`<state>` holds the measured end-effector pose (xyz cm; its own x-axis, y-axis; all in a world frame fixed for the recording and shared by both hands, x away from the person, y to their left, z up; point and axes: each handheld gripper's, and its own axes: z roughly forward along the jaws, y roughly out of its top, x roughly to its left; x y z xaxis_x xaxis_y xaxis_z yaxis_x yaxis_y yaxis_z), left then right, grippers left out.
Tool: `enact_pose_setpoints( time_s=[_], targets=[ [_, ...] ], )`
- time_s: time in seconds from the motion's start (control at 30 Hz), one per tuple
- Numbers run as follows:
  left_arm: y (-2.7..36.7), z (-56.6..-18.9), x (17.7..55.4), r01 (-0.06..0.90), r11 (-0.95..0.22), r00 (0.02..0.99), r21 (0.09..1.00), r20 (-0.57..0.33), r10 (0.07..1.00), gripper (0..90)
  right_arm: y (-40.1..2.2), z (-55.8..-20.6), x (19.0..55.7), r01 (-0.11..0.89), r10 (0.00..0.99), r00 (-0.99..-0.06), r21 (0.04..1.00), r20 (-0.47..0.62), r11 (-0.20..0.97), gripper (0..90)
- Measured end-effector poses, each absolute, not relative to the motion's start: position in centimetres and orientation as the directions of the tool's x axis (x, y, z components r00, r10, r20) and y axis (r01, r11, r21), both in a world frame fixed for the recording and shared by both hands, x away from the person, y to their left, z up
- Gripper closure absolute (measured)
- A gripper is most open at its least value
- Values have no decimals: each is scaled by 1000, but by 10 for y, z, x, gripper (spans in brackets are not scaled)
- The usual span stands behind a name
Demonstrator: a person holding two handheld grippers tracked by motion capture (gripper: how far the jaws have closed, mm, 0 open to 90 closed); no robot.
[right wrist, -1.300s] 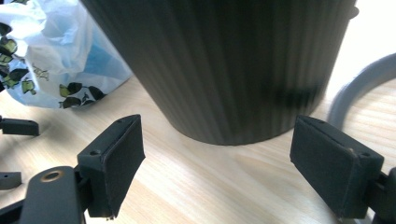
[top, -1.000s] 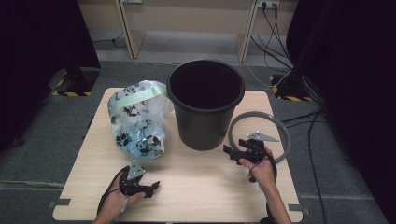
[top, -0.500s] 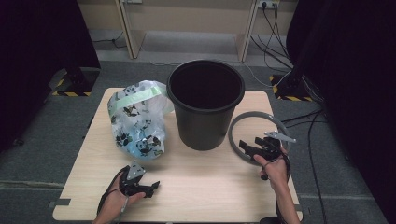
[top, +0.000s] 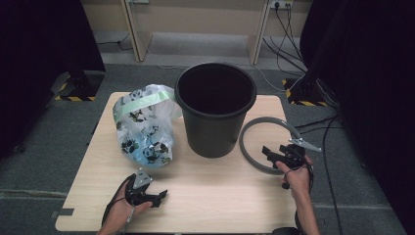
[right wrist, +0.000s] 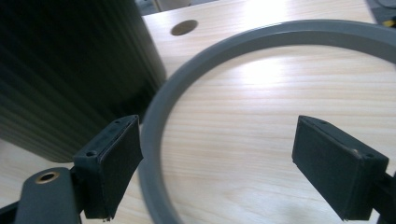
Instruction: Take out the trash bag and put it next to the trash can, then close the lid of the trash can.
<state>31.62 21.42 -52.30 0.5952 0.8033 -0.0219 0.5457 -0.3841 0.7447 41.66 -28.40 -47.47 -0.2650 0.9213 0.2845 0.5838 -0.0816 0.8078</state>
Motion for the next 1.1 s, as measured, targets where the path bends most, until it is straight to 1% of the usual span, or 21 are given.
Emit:
enact_pose_setpoints(
  time_s=[0.23,0.63,0.77,1.03,1.1],
  targets=[
    [214,-523,316,546,-384,595,745,-22,804,135,-295,-481,417,590,937,-231,803,263,-80,165],
    [214,-523,316,546,-384,595,745,-22,804,135,-306,-483,417,591,943,-191,799,273,-112,166],
    [214,-523,316,546,-384,595,745,-22,804,135,-311,-485,418,594,950,-180,798,255,-102,166],
    [214,-523,316,546,-384,595,744,-22,804,135,-322,-492,418,598,959,-139,792,249,-118,166],
    [214,-523,316,547,-383,594,745,-23,804,135,-324,-492,418,597,965,-128,795,231,-111,166]
  ],
)
